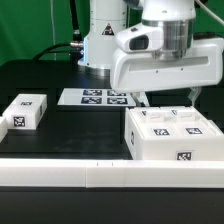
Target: Assemble cabinet
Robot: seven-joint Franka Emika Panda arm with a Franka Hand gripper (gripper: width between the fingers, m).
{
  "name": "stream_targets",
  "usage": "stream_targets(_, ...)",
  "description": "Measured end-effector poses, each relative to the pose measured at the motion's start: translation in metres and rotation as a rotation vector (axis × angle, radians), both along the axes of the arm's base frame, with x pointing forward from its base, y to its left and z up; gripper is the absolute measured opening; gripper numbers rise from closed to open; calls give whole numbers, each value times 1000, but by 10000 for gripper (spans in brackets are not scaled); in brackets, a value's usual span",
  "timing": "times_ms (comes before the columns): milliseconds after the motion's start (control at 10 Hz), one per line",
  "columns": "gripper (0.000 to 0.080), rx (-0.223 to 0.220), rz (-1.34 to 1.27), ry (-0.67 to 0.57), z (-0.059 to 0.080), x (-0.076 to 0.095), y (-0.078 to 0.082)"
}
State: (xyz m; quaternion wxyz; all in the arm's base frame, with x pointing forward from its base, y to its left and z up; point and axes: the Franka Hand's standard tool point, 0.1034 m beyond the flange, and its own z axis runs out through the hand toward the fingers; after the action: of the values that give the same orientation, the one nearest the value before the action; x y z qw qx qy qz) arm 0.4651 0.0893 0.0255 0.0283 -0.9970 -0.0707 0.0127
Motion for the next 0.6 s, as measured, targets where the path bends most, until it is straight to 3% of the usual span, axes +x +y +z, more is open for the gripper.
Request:
stream_targets(300, 797, -12, 32, -6, -10, 2, -26)
stream_targets(600, 797, -9, 45, -6, -10, 2, -22)
